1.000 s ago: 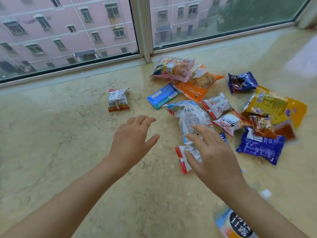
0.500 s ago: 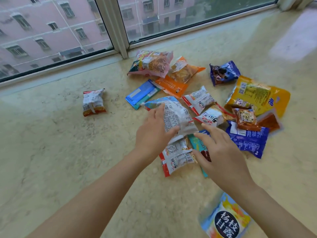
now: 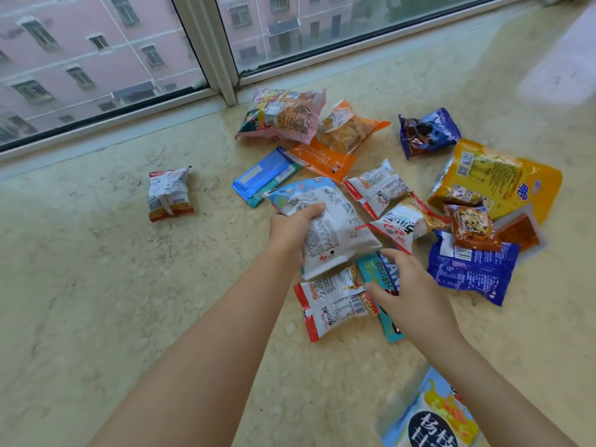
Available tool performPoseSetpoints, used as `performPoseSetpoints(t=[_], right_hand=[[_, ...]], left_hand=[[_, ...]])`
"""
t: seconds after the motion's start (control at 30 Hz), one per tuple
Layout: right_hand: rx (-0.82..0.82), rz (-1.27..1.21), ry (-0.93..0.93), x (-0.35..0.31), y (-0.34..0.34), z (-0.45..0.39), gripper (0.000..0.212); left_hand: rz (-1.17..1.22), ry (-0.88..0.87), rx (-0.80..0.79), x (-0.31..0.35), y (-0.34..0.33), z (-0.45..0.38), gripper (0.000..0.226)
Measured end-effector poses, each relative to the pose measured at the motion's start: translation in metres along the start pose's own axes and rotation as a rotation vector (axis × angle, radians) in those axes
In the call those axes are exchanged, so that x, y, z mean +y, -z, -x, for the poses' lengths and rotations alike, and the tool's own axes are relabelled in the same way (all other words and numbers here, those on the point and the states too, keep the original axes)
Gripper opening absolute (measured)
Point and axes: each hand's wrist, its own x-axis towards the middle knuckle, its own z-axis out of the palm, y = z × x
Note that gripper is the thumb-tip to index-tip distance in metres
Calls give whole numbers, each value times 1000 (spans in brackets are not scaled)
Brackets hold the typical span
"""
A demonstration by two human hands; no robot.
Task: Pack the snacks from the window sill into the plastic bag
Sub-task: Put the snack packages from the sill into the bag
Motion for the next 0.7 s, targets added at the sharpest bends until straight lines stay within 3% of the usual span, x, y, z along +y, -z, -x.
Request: performPoseSetpoints(t=[0.07,0.27,0.4,0.57,0.7], right_hand=[[-41,-65,-55,-3,-7,1,55],[-149,-32,-79,-26,-23,-2,85],[-204,-9,-53,-33,-38,-3,95],[-250,-420,-129,-41,-41,-1,93],[-194,-563,-90,-57,-44,10,83]], left_hand=[[33,-15,-32,-1,6,-1,48],[61,-170,12,1,48,6,64],[36,-239,45,9,88,19,71],[12,-263,48,12,135,38,65],[48,-282,30,6,176,56,53]])
